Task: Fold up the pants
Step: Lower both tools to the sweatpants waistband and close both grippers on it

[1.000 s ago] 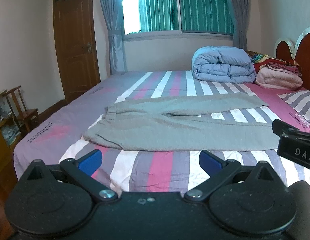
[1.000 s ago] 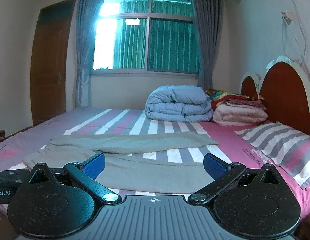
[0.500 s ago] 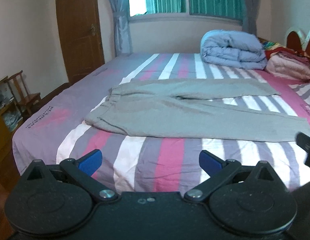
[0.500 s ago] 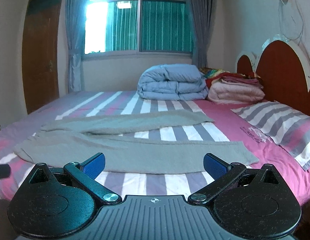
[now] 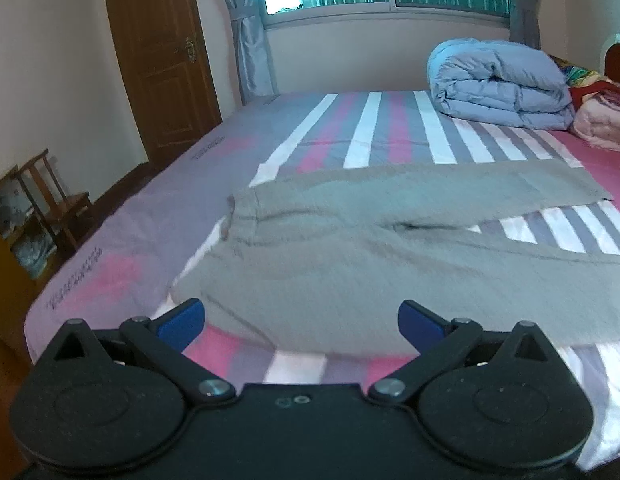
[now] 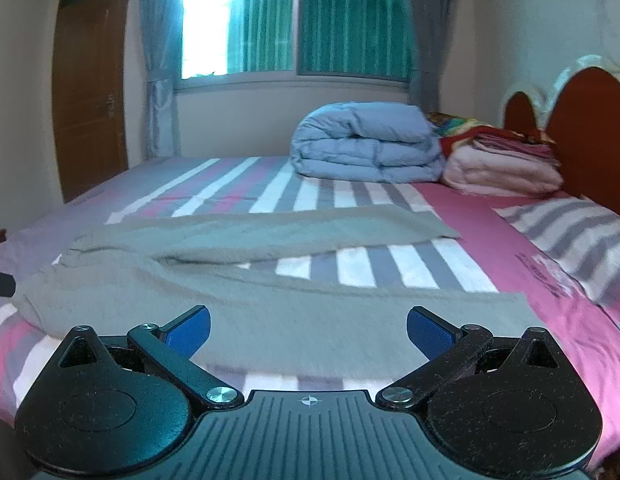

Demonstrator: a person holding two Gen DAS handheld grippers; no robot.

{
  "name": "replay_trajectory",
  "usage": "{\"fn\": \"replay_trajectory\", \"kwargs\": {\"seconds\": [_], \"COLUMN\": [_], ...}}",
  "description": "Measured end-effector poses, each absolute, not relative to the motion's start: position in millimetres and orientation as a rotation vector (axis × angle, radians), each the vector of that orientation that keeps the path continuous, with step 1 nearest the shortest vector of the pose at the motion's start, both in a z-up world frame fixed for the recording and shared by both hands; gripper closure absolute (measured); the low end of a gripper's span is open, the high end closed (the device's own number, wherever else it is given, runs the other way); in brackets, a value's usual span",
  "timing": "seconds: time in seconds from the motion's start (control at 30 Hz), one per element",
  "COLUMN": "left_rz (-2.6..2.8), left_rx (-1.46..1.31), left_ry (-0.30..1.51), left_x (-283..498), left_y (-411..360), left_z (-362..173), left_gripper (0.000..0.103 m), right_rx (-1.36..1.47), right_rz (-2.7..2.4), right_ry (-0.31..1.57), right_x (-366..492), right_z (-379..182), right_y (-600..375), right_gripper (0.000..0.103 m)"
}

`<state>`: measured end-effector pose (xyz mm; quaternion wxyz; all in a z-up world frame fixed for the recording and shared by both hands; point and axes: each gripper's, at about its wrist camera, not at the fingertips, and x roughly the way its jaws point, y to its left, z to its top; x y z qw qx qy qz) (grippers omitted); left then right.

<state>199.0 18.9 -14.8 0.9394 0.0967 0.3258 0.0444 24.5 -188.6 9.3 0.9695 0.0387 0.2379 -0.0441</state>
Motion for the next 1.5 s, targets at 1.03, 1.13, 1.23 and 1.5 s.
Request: {"fn": "replay_trajectory", "kwargs": {"seconds": [1.03,1.13,1.23,1.5], "left_rz": [0.108,0.066,0.029,-0.06], "left_rx": [0.242,0.133,0.062,-0.044], "left_ry": [0.883,0.947,0.975,0.953], "left_x": [579.3,601.1,609.3,619.3], "left_y": [165.6,185.1,198.5,193.2], "left_z": [-106.2,-131.3,-153.1,-153.5], "left_gripper": [0.01,0.009,0.008,0.079], "right_rx": [-0.343,-0.334,-0.319,-0.398], "right_rz": [0.636,0.694,0.719,0.738], "right_ry": [0.679,0.718,0.758,0.901], "right_x": [489.8,536.5,578.1,627.4], "right_z": [-68.1,-81.7,-96.4,-139.1], "right_y": [-78.4,-71.2,-64.5,-37.9], "right_gripper": [0.0,0.0,0.0,0.001]}}
